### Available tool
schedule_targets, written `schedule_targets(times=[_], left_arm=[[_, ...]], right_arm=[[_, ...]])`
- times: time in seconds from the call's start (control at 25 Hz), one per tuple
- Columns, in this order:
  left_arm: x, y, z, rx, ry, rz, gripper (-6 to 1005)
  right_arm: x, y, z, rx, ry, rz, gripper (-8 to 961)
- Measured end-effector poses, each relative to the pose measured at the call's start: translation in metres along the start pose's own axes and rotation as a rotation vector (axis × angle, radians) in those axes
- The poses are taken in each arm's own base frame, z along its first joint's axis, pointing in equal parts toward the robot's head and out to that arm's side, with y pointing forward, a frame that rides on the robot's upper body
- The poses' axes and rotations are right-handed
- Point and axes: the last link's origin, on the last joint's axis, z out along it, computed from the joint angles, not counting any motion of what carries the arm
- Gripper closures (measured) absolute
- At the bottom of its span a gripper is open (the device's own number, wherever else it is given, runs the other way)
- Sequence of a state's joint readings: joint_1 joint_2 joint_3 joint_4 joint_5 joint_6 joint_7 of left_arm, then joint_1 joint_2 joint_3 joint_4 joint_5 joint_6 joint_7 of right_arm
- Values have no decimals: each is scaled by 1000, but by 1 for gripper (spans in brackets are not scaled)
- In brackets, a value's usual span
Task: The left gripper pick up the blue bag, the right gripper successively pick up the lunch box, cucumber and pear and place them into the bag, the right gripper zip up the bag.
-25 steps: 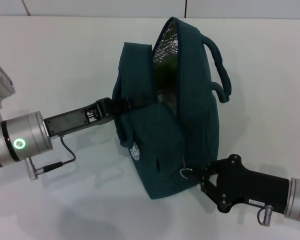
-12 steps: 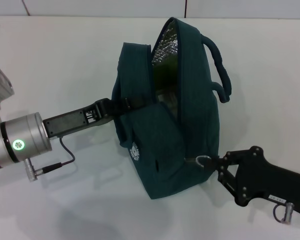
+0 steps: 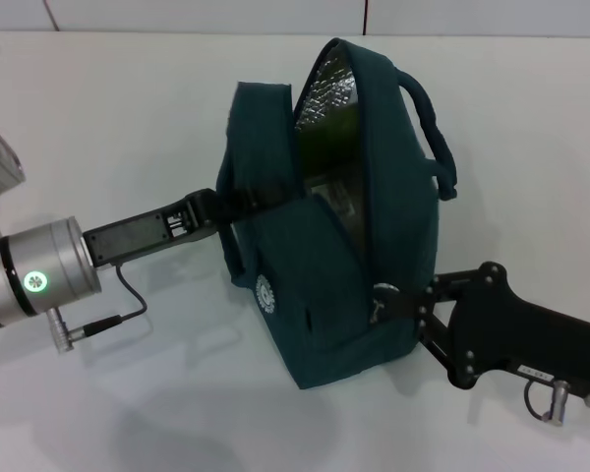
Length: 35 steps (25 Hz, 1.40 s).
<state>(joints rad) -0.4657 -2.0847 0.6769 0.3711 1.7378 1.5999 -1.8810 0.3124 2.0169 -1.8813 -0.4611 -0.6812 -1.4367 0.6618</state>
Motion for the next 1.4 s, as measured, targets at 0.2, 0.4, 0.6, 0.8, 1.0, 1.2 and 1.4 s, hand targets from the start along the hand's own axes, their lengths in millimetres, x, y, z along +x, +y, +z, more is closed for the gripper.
schedule_targets(times=[0.2, 0.4, 0.6, 0.8, 1.0, 1.2, 1.4], left_arm=[[1, 0, 0, 1, 10, 55, 766], [6, 1, -2, -1, 49, 128, 666], [13, 2, -7, 6, 81, 184, 566], [21, 3, -14, 9, 150, 237, 354], [26, 4, -17, 14, 182, 275, 137], [28, 2, -26, 33, 232, 287, 142], [23, 0, -40, 54, 289, 294, 143]], right_arm=[[-5, -2, 5, -11, -13, -23, 947], [-11, -10, 10, -14, -29, -50, 947], [-21, -19, 13, 4, -57, -83, 947], [-31, -28, 21, -2, -81, -128, 947], [-41, -36, 33, -6, -109, -172, 947], [-57, -46, 48, -11, -157, -218, 947], [-68, -56, 63, -7, -170, -254, 947]])
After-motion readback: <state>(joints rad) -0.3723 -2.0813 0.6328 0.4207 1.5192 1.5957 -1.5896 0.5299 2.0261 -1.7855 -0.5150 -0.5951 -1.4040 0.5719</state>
